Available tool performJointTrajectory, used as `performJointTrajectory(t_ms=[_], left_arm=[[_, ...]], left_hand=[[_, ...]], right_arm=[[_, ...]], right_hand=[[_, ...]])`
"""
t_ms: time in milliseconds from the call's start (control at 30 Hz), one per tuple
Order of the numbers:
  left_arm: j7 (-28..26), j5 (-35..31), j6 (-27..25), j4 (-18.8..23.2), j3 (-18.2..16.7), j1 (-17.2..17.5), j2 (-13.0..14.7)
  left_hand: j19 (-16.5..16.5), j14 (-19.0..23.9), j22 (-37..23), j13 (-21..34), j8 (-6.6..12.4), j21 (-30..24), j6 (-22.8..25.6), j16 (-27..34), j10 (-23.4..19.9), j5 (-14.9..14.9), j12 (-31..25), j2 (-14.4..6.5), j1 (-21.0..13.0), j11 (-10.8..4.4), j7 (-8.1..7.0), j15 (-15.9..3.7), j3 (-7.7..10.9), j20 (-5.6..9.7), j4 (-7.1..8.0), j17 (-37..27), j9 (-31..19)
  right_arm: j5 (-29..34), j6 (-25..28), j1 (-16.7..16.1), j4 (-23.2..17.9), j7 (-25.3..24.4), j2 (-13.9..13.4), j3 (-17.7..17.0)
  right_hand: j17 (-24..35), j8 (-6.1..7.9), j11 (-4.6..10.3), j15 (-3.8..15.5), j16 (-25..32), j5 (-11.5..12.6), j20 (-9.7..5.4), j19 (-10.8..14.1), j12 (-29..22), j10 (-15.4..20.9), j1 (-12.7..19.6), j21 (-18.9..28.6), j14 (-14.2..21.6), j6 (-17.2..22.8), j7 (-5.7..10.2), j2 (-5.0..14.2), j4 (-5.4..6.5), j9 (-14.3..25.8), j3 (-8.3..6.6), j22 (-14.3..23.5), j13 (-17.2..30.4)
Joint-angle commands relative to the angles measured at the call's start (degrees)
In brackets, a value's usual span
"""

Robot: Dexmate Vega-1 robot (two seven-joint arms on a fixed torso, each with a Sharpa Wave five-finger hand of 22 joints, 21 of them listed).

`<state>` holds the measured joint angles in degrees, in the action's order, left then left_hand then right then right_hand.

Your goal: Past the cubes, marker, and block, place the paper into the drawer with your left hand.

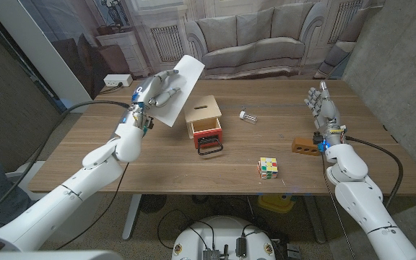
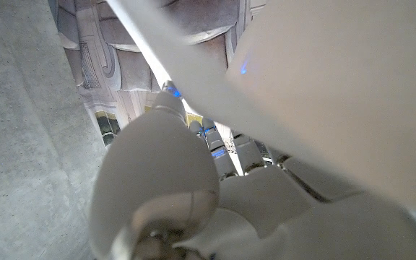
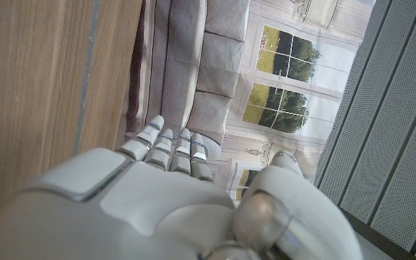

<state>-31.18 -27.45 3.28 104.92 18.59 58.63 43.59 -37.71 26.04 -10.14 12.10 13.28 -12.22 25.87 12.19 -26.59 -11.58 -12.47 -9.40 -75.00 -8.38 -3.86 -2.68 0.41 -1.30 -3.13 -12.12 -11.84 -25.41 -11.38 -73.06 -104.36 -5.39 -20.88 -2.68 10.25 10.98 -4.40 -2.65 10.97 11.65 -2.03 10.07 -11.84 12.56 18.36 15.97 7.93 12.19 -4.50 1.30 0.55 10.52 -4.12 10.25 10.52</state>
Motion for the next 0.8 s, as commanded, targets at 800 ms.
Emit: performJointTrajectory(t_ms=[800], left_arm=[[2.8,0.9,2.6,-0.1,4.6,-4.3,1.4]], left_hand=[[0.3,0.8,-0.1,0.1,-0.21,0.4,1.1,-0.3,-1.1,0.1,0.2,0.2,-0.3,0.23,1.16,-4.77,0.71,2.26,0.05,0.2,-0.1]], right_arm=[[-0.9,-2.3,-2.7,-0.8,-0.2,0.2,-1.7]], right_hand=[[0.3,0.1,-0.02,0.14,-0.2,-0.1,-0.03,0.5,-0.3,0.1,0.3,-0.6,0.4,0.1,0.0,0.47,-0.17,0.2,0.37,0.3,0.2]])
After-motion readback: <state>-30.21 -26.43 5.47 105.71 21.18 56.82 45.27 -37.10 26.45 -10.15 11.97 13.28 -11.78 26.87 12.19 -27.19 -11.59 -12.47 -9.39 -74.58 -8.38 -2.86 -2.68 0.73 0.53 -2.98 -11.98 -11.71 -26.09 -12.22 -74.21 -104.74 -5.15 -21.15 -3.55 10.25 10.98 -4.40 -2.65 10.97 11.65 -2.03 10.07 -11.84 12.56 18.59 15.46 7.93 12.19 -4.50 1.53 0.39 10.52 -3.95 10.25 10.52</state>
